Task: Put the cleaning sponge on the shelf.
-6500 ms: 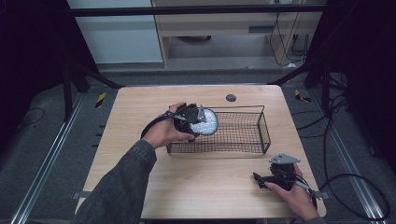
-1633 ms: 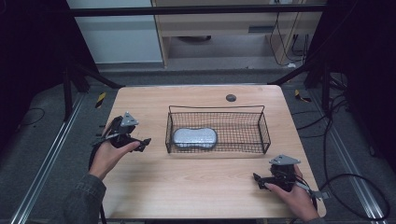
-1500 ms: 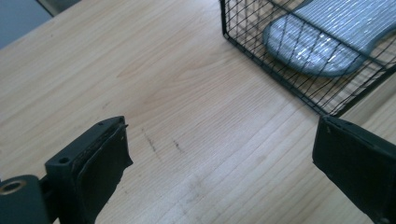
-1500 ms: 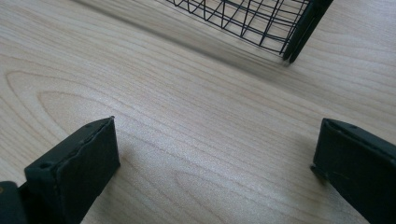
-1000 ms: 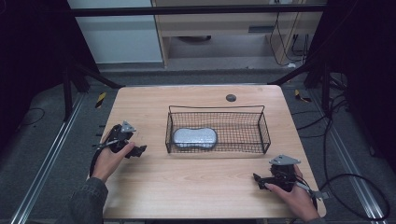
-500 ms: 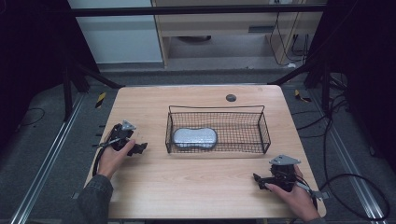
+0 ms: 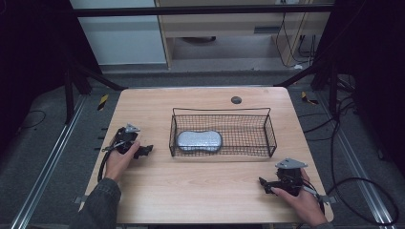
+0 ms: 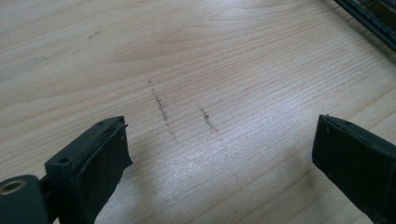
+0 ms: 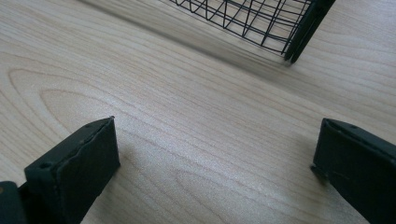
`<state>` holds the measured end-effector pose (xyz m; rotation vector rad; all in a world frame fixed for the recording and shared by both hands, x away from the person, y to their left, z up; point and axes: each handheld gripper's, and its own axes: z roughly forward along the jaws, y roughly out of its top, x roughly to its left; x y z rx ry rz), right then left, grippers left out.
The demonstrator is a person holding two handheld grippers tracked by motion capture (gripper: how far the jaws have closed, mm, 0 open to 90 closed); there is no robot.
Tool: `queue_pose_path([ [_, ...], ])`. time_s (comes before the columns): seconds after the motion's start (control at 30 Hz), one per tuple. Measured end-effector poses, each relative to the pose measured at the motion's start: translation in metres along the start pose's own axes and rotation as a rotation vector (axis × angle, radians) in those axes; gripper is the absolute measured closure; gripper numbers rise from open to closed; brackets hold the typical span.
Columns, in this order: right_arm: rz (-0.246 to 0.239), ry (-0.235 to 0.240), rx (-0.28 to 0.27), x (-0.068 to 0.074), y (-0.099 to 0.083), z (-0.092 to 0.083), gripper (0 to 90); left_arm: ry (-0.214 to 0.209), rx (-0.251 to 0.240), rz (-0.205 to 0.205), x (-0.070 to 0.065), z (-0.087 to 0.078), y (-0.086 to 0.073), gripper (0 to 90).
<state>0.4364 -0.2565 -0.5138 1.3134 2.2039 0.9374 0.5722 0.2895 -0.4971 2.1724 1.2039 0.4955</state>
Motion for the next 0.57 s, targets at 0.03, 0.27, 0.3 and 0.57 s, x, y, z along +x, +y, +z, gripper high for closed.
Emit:
queue_pose_path([
  [0.03, 0.0, 0.0, 0.0, 0.0, 0.0, 0.0, 0.4, -0.003, 0.005, -0.004, -0.0003, 0.0019, -0.0009, 3.3],
  [0.27, 0.0, 0.0, 0.0, 0.0, 0.0, 0.0, 0.4, -0.001, -0.046, -0.023, -0.0014, 0.0064, -0.0052, 0.0],
  [0.3, 0.0, 0.0, 0.0, 0.0, 0.0, 0.0, 0.4, 0.003, -0.071, -0.032, -0.0019, 0.0073, -0.0073, 0.0],
  [0.57, 0.0, 0.0, 0.0, 0.0, 0.0, 0.0, 0.3, 0.003, -0.071, -0.032, -0.0019, 0.0073, -0.0073, 0.0],
])
